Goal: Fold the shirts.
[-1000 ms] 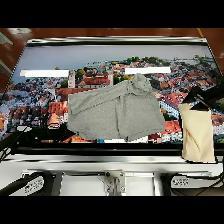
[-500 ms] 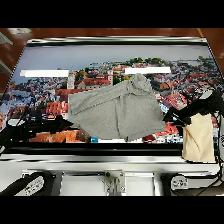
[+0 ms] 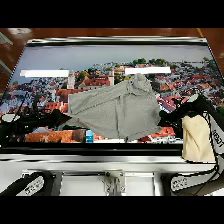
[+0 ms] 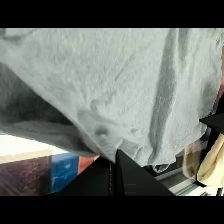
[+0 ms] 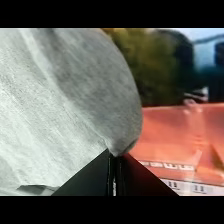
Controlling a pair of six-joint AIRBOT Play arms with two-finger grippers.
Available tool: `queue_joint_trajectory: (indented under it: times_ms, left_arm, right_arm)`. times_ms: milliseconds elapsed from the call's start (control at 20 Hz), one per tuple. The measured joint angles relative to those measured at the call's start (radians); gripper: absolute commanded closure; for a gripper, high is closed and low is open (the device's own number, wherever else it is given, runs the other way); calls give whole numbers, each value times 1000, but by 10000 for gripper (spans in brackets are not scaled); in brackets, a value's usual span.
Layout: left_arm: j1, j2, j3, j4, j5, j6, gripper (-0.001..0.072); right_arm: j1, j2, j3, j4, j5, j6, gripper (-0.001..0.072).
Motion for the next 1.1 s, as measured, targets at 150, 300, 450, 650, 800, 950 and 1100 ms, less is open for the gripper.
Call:
queue_joint_trajectory:
  times_ms: [150,300,450,650,800,950,1100]
  left_arm:
    - [8,5,77,16,0,-3,669]
    - [18,42,253,59,-5,-18,669]
    - [23,117,527,105,11,-33,669]
    - [25,220,941,237,73,-142,669]
    - [25,290,1149,358,76,-254,669]
    - [25,374,1247,492,13,-344,669]
    - [25,434,1283,624,-124,-403,668]
  right_arm:
    - [0,62,38,71,13,-50,657]
    - [-10,184,167,175,16,-107,657]
    - [-14,351,398,288,-22,-158,657]
    - [-18,570,732,285,-172,-129,657]
    - [-19,708,883,167,-221,-37,657]
    - [-19,834,943,39,-202,38,657]
    - [-19,916,965,-35,-103,76,657]
